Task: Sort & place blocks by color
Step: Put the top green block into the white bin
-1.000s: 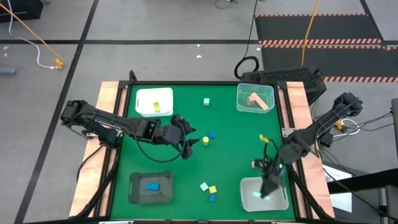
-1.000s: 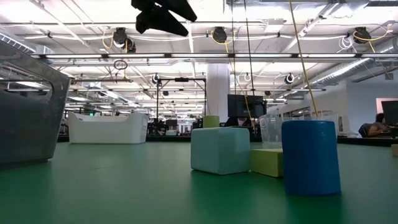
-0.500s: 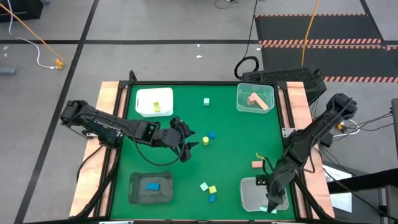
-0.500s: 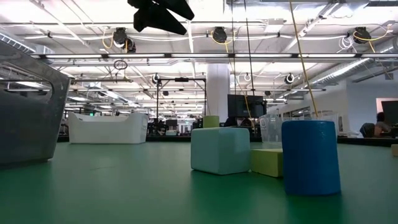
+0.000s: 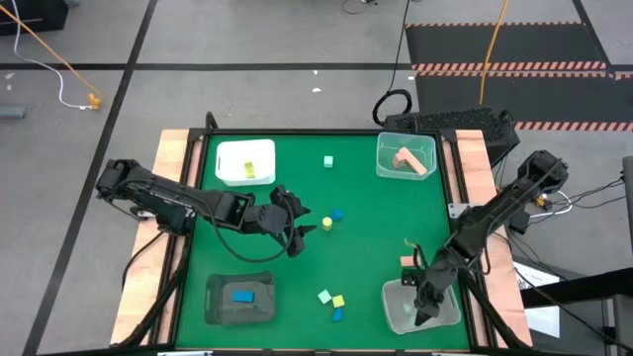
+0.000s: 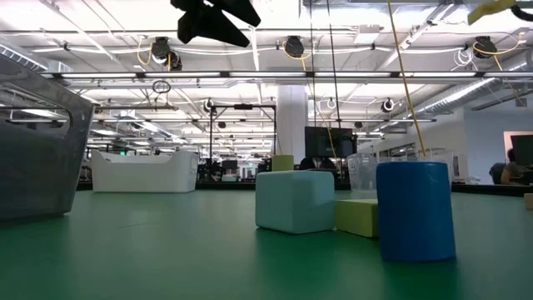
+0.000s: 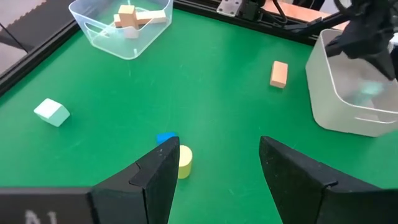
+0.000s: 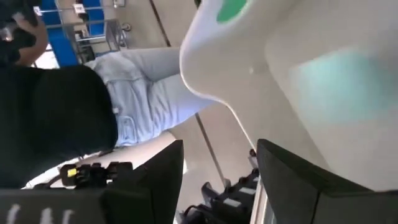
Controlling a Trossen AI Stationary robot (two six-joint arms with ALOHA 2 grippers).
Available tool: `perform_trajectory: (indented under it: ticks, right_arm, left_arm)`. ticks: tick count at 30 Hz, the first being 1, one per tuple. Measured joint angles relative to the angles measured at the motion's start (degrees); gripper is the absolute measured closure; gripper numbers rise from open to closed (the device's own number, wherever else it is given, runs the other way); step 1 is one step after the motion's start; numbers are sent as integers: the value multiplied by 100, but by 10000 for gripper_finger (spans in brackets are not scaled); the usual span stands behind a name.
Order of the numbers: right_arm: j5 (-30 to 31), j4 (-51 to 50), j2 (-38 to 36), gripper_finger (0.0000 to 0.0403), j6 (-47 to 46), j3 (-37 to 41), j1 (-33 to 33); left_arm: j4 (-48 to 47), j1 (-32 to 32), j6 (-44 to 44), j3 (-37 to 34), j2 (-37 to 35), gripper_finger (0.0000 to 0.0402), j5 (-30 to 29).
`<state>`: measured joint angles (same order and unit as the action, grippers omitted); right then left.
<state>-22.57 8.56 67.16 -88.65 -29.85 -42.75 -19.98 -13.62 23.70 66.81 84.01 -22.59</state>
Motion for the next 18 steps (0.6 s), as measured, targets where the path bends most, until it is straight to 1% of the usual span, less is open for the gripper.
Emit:
perform_trajectory:
  ticks: [5, 9, 11, 14, 18]
  right_arm:
    - [-16, 302, -226, 207, 231, 0, 110]
    - [7, 653, -624, 207, 504, -1, 310]
    - [123, 746, -838, 207, 766, -2, 473]
    - [342, 776, -1173, 207, 1451, -2, 814]
    - [639, 746, -1506, 207, 2719, -2, 1399]
  left_arm:
    - [1, -3, 42, 0, 0, 179, 0]
    - [6, -3, 42, 0, 0, 179, 0]
    - [7, -3, 28, 0, 1, 179, 0]
    - [66, -3, 22, 0, 61, 179, -2]
    - [112, -3, 20, 0, 334, 179, -4]
